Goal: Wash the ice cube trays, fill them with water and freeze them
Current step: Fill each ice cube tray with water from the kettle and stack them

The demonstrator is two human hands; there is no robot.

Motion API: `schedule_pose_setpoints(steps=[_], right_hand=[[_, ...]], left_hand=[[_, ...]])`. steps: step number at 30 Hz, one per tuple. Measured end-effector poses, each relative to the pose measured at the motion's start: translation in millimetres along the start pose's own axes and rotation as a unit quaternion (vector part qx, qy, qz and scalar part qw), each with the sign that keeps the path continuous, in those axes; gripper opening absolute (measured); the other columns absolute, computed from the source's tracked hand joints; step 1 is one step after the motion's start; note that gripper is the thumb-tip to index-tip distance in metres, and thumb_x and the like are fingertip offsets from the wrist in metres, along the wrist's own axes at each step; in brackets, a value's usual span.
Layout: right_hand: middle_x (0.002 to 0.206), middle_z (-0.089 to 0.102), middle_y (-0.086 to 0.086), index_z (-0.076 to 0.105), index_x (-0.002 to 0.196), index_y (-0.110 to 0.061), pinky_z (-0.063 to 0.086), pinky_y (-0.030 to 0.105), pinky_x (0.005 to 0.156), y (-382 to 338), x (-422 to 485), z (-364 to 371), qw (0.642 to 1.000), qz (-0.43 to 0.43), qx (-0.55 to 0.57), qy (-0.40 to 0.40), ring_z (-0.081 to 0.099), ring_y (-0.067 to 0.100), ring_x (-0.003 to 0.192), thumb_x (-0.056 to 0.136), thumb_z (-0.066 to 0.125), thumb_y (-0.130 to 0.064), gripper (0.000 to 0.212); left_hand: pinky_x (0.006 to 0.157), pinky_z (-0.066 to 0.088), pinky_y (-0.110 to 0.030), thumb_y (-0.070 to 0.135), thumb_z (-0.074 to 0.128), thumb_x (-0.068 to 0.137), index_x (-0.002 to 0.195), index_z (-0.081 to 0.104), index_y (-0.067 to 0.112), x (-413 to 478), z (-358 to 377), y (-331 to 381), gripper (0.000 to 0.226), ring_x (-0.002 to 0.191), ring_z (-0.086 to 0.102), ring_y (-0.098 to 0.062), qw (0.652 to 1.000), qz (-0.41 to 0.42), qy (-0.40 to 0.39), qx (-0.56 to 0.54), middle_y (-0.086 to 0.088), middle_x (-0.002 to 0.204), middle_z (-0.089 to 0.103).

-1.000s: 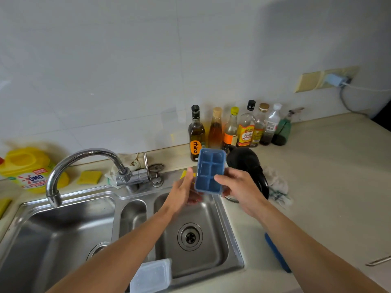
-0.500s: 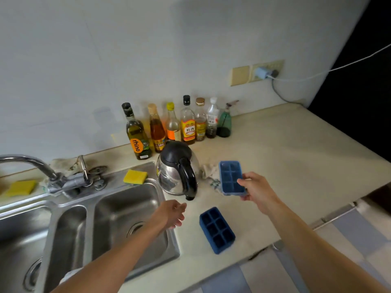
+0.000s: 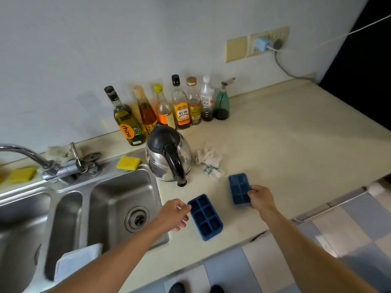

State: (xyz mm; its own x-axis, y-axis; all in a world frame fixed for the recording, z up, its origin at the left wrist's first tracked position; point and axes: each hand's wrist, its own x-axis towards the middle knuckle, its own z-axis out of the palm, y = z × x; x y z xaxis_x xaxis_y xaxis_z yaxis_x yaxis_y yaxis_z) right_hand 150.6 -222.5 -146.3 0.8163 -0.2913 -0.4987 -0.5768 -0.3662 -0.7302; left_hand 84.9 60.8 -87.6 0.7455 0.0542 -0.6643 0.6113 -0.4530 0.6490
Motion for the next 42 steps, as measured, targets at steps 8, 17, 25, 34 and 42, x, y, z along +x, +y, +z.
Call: schedule_pose_setpoints(steps=[8, 17, 25, 34, 42], right_hand=[[0.124, 0.069, 0.019, 0.067, 0.126, -0.001, 0.049, 0.034, 0.086, -10.3, -16.0, -8.5, 0.979, -0.114, -0.155, 0.065, 0.065, 0.035, 0.11, 0.098, 0.058, -0.009, 0.03], [0.082, 0.071, 0.007, 0.067, 0.101, -0.011, 0.052, 0.023, 0.053, -47.2, -80.1, 16.1, 0.93, -0.128, -0.216, -0.27, 0.064, 0.014, 0.059, 0.1, 0.053, -0.02, 0.018], [0.087, 0.064, 0.004, 0.052, 0.11, -0.021, 0.06, 0.033, 0.062, -42.1, -92.7, 28.7, 0.9, -0.14, -0.319, -0.264, 0.065, 0.021, 0.065, 0.1, 0.051, -0.015, 0.011], [0.091, 0.071, 0.012, 0.06, 0.101, -0.011, 0.052, 0.033, 0.056, -71.6, -94.2, 23.2, 0.912, -0.167, -0.314, -0.201, 0.06, 0.019, 0.061, 0.096, 0.052, -0.017, 0.011], [0.075, 0.07, 0.002, 0.062, 0.088, -0.029, 0.05, 0.021, 0.045, -117.5, -121.6, 107.7, 0.906, -0.218, -0.264, -0.249, 0.063, 0.011, 0.05, 0.096, 0.062, -0.024, 0.009]], left_hand=[[0.061, 0.057, -0.029, 0.023, 0.068, 0.095, 0.113, 0.054, 0.015, 7.5, 6.0, -1.4, 0.024, 0.068, 0.068, -0.021, 0.998, 0.007, 0.031, -0.046, -0.01, 0.093, 0.069], [0.065, 0.062, -0.035, 0.006, 0.063, 0.093, 0.095, 0.065, 0.011, 20.8, 10.3, 1.3, 0.005, 0.063, 0.068, -0.021, 0.996, 0.045, 0.063, -0.044, -0.014, 0.084, 0.071], [0.049, 0.051, -0.019, 0.004, 0.06, 0.089, 0.092, 0.063, 0.013, 18.1, 11.9, 11.2, 0.01, 0.051, 0.065, -0.013, 0.997, 0.041, 0.072, -0.007, -0.01, 0.074, 0.07], [0.056, 0.055, -0.026, 0.024, 0.062, 0.096, 0.098, 0.064, 0.008, 14.7, 0.0, 10.7, 0.016, 0.061, 0.069, -0.016, 0.99, 0.011, 0.038, -0.136, -0.007, 0.082, 0.07], [0.057, 0.051, -0.028, 0.035, 0.056, 0.101, 0.098, 0.064, 0.008, 3.8, -86.9, -50.6, 0.028, 0.061, 0.063, -0.016, 0.991, 0.003, 0.028, -0.128, -0.007, 0.076, 0.071]])
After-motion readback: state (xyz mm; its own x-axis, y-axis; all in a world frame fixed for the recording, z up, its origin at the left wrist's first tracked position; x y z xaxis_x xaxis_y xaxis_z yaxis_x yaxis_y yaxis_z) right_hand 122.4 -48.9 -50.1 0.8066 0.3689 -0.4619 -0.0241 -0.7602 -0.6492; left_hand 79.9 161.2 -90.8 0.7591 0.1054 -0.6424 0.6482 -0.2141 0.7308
